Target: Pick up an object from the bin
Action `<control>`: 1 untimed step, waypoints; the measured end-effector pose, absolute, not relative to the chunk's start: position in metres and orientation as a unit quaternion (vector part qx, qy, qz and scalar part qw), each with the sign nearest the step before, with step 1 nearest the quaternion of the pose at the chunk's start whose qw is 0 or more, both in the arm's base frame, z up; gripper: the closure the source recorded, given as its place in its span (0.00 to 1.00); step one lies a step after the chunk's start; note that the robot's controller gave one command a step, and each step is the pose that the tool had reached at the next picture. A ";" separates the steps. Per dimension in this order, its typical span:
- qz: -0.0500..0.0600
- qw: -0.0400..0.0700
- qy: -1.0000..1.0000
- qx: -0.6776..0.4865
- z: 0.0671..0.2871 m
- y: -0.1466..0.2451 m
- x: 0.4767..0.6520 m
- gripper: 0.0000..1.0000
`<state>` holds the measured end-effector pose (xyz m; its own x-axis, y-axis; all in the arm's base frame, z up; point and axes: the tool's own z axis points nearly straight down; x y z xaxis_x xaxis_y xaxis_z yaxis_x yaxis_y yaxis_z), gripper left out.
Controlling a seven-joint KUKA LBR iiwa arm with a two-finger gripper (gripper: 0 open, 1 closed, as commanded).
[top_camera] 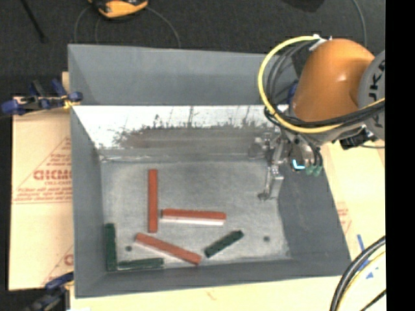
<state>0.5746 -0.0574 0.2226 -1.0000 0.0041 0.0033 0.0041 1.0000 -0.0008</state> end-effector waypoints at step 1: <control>0.001 -0.003 -1.000 -0.001 0.227 -0.057 0.576 0.00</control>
Offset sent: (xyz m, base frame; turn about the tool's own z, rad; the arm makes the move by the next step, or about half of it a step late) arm -0.0116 0.0757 -0.1526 0.0240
